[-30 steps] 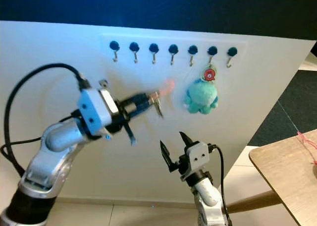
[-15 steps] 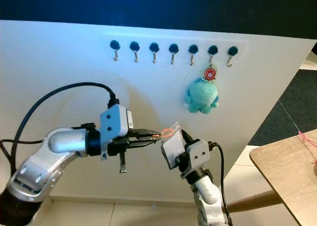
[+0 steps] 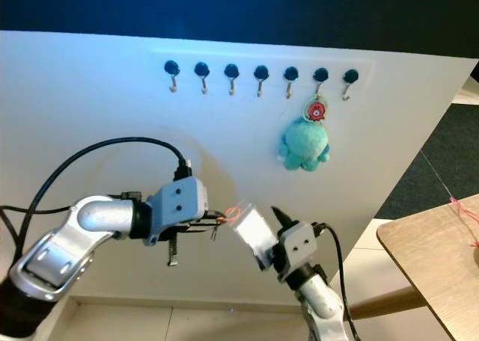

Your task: Hang keys on a hook

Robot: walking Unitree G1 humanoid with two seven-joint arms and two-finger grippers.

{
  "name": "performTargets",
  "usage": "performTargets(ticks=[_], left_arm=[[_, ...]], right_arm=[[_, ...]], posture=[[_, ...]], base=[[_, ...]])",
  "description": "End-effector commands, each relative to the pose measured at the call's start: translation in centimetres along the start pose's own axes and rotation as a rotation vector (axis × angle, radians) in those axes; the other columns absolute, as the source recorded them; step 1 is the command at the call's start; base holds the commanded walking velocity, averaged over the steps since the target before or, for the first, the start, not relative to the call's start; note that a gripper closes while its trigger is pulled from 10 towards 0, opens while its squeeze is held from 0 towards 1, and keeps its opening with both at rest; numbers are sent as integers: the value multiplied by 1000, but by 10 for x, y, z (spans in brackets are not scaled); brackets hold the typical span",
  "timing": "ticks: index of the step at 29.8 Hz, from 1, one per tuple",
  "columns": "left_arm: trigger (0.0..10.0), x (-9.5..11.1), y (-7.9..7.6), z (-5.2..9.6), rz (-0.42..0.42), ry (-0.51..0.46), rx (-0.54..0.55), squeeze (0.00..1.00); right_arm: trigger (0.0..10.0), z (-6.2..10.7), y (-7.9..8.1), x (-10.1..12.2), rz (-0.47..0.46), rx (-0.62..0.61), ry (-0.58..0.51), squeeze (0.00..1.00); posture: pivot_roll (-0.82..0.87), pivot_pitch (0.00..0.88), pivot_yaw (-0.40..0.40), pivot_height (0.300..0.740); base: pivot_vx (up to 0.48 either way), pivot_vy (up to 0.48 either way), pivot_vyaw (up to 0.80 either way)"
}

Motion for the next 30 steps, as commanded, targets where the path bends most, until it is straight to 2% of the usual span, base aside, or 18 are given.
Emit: performTargets(ticks=[1, 4, 6, 12, 15, 18, 20, 22, 24, 30], left_arm=[[10000, -9, 5, 2, -41, 57, 20, 0], [10000, -13, 10, 3, -53, 79, 45, 0], [10000, -14, 11, 3, -58, 84, 50, 0], [10000, -15, 31, 11, -121, 101, 143, 0], [10000, -13, 38, 15, -143, 91, 167, 0], [10000, -2, 43, 18, -159, 22, 191, 0], [10000, 0, 44, 18, -162, 13, 194, 0], [10000, 18, 46, 23, -155, -112, 201, 0], [10000, 40, 50, 31, -112, -254, 216, 0], [10000, 78, 60, 46, -83, -456, 237, 0]], right_arm=[[10000, 10, 8, -25, -15, 39, 127, 0], [10000, 20, 9, -42, -18, 43, 213, 0], [10000, 22, 9, -45, -17, 43, 229, 0], [10000, 37, 10, -65, 4, 42, 338, 0], [10000, 38, 9, -65, 11, 28, 331, 0], [10000, 34, 8, -58, 17, 9, 279, 0], [10000, 34, 8, -57, 19, 7, 273, 0], [10000, 29, 7, -54, 26, -1, 262, 0], [10000, 23, 5, -49, 25, -15, 243, 0], [10000, 11, 2, -35, 32, -30, 168, 0]], posture=[[51, 39, -29, 740], [55, 41, -31, 740], [55, 42, -31, 740], [57, 47, -28, 740], [57, 47, -28, 740], [56, 47, -25, 740], [56, 47, -25, 740], [54, 50, -24, 740], [54, 51, -25, 740], [60, 52, -29, 740]], base=[[0, 0, 0], [0, 0, 0], [0, 0, 0], [0, 0, 0], [0, 0, 0], [0, 0, 0], [0, 0, 0], [0, 0, 0], [0, 0, 0], [0, 0, 0]])
Point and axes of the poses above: a point about 5 cm out from each wrist's last joint towards the gripper, its own z axis pointing back from the gripper into the wrist, its own x axis along the axis of the wrist's last joint, y = z × x, the point moved 4 cm from there along -z, pointing out of the wrist towards the gripper, and after that the axes turned 8 degrees about z, right-handed, at the moved point
